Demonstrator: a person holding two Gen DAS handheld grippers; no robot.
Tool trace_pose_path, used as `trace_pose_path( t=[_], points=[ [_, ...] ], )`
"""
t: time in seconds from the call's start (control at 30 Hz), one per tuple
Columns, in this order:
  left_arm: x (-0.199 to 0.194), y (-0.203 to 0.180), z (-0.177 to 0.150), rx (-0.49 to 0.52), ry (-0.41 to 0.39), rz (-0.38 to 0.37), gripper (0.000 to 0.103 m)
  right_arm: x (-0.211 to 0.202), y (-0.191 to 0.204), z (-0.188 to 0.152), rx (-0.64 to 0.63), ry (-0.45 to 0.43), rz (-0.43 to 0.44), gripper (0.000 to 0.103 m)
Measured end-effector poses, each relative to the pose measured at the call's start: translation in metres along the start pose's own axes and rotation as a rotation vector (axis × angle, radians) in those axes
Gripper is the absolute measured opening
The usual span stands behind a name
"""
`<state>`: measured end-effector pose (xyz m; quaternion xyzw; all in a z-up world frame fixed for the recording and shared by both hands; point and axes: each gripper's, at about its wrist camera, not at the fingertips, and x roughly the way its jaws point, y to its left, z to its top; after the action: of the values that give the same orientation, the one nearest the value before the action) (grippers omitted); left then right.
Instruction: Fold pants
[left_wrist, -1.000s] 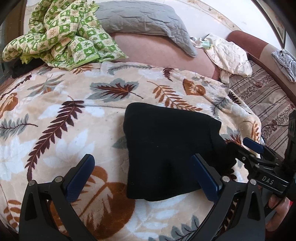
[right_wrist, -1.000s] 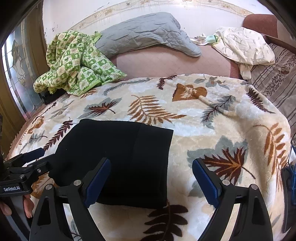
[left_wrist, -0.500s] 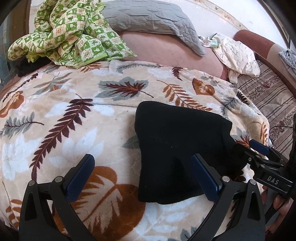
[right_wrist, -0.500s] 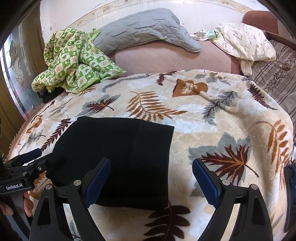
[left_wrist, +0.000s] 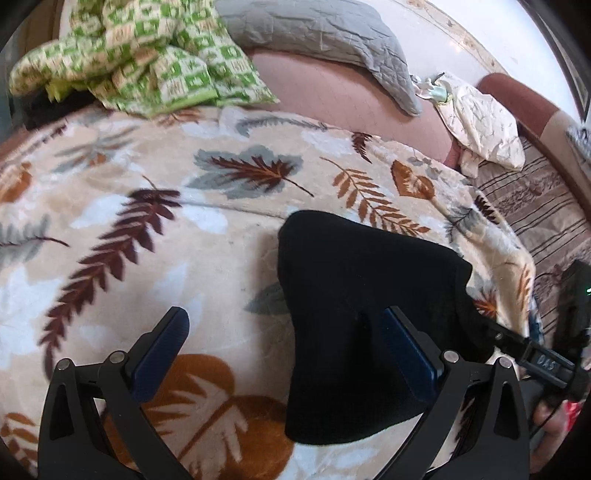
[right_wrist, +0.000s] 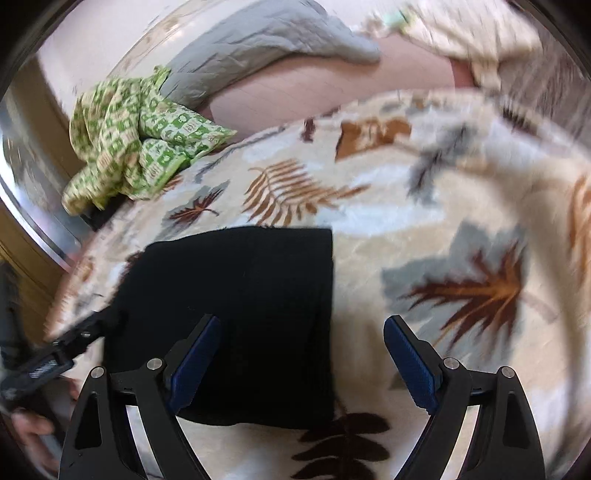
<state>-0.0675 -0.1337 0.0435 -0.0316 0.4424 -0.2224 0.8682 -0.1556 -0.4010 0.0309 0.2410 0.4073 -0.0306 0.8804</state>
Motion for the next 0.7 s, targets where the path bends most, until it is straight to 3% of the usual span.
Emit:
trace_pose_path(
  t=[0.13, 0.23, 0.27, 0.33, 0.47, 0.53, 0.6, 0.67, 0.7],
  points=[
    [0.017, 0.005, -0.001, -0.021, 0.058, -0.038, 0.103, 0.022, 0.001, -0.004, 0.005, 0.069, 0.039, 0.091],
    [0.028, 0.009, -0.001, -0.058, 0.106, -0.092, 0.103, 0.026, 0.008, -0.005, -0.025, 0.058, 0.054, 0.092],
    [0.032, 0.01, -0.001, -0.075, 0.125, -0.116, 0.103, 0.027, 0.009, -0.005, -0.031, 0.056, 0.07, 0.089],
    [0.034, 0.009, -0.001, -0.069, 0.12, -0.117, 0.103, 0.028, 0.011, -0.006, -0.03, 0.044, 0.096, 0.073],
    [0.033, 0.003, -0.003, -0.037, 0.113, -0.098, 0.103, 0.023, 0.015, -0.008, -0.051, 0.009, 0.085, 0.066],
    [0.033, 0.0, -0.003, -0.035, 0.118, -0.109, 0.096, 0.019, 0.015, -0.007, -0.047, -0.003, 0.087, 0.06],
    [0.03, -0.004, -0.001, -0.031, 0.115, -0.145, 0.07, 0.015, 0.014, -0.006, -0.047, -0.018, 0.084, 0.051],
    [0.025, -0.011, 0.0, -0.002, 0.101, -0.153, 0.057, 0.01, 0.014, -0.005, -0.041, -0.033, 0.089, 0.047],
    [0.022, -0.016, 0.0, 0.022, 0.089, -0.131, 0.055, 0.009, 0.015, -0.005, -0.043, -0.041, 0.09, 0.045]
  ],
)
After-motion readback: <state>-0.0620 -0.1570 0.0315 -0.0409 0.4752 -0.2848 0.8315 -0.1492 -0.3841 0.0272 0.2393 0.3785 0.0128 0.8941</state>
